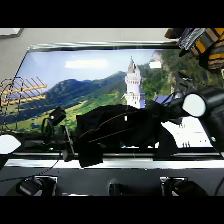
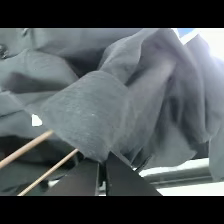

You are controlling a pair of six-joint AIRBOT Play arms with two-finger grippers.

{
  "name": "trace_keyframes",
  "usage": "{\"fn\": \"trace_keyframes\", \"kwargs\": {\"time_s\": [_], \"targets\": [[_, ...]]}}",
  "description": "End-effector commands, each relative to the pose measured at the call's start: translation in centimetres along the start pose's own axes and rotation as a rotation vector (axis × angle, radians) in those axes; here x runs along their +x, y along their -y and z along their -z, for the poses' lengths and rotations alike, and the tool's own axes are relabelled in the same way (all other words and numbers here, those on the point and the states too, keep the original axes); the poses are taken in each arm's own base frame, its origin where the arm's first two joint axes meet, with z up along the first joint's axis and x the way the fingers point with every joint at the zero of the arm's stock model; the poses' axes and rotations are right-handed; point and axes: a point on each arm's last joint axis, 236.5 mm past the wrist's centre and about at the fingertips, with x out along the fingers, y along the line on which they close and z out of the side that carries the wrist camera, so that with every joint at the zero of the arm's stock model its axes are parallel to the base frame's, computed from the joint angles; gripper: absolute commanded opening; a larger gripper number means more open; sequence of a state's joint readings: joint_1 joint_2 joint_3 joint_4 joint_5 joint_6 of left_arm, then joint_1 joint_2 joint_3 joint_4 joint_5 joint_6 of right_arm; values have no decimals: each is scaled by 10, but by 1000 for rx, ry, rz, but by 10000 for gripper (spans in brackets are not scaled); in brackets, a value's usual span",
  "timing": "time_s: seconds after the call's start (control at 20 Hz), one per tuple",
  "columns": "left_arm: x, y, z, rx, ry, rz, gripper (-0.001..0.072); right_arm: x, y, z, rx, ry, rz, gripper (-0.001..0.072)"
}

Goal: Fold the clothes and pants, and hang the long-sleeved shirts on hangers.

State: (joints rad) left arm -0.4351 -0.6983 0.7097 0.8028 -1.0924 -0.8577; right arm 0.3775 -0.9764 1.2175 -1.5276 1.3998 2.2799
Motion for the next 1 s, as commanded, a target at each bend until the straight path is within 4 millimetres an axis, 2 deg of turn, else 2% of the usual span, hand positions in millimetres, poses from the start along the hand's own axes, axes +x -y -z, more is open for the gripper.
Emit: {"fn": "trace_keyframes", "kwargs": {"time_s": [0.0,0.25,0.35,0.45,0.55,0.7,0.85,0.95], "targets": [[21,-1,-3,13,-4,30,15,-25,1,14,-6,-2,-40,29],[38,-22,-12,-17,26,-20,15,-50,6,28,9,-2,-64,29],[44,-17,-16,-13,40,8,15,-56,0,33,21,-9,-102,29],[52,-4,-21,14,57,63,15,-57,-6,34,21,-10,-129,29],[60,3,-23,-1,63,86,16,-57,-8,25,22,27,-135,29],[65,6,-29,8,84,76,15,-44,0,13,18,45,-76,29],[68,2,-38,-12,121,61,15,-42,-35,17,-1,10,-211,29],[70,3,-43,-16,144,75,15,-44,-45,15,6,17,-257,29]]}}
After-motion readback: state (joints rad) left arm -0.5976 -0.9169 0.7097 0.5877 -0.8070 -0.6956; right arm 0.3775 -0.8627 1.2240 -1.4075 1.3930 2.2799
